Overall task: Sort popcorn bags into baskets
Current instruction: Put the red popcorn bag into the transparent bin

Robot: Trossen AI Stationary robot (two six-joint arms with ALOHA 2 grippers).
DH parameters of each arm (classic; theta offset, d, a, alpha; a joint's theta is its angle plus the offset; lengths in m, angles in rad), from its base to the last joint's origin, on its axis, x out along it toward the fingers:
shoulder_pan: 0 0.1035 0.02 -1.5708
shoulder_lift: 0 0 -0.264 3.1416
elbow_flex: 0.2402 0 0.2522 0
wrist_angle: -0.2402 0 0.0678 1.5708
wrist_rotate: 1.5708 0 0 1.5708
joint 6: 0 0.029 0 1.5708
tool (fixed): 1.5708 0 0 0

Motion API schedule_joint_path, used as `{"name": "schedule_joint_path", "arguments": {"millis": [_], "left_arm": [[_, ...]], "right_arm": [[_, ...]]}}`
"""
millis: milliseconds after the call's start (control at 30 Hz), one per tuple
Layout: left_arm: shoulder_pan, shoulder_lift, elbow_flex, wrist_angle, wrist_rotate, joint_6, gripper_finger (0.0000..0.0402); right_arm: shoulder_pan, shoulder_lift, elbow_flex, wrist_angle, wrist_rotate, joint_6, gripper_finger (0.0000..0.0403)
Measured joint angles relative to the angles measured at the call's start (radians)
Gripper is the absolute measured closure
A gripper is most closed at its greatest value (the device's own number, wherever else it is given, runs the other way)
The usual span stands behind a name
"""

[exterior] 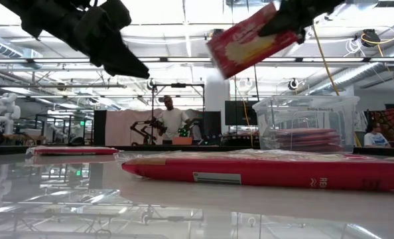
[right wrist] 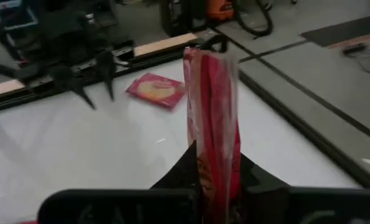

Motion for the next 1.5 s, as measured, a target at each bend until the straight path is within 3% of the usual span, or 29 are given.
{"name": "schedule_joint_path", "arguments": {"millis": [367,667,867,1000,1267,1500], "left_arm": [[0.007,0.137,0.0,0.183,-0.001,0.049,0.0257],[0.037,0.23,0.0,0.302,-0.001,0.065,0.0257],[0.052,0.252,0.0,0.317,0.0,0.04,0.0257],[0.055,0.253,0.0,0.315,0.0,0.04,0.0256],[0.055,0.253,0.0,0.312,0.0,0.027,0.0256],[0.054,0.253,0.0,0.308,0.0,0.015,0.0256]], "right_arm": [[-0.382,-0.204,0.0,-0.181,-0.223,-0.1,0.0392],[-0.722,-0.184,0.0,-0.221,-0.427,-0.197,0.0392],[-0.905,-0.111,0.0,-0.242,-0.476,-0.251,0.0392],[-0.975,-0.022,0.0,-0.235,-0.612,-0.27,0.0392],[-1.038,0.157,0.001,-0.192,-0.615,-0.274,0.0391],[-1.069,0.232,0.001,-0.184,-0.616,-0.288,0.0376]]}}
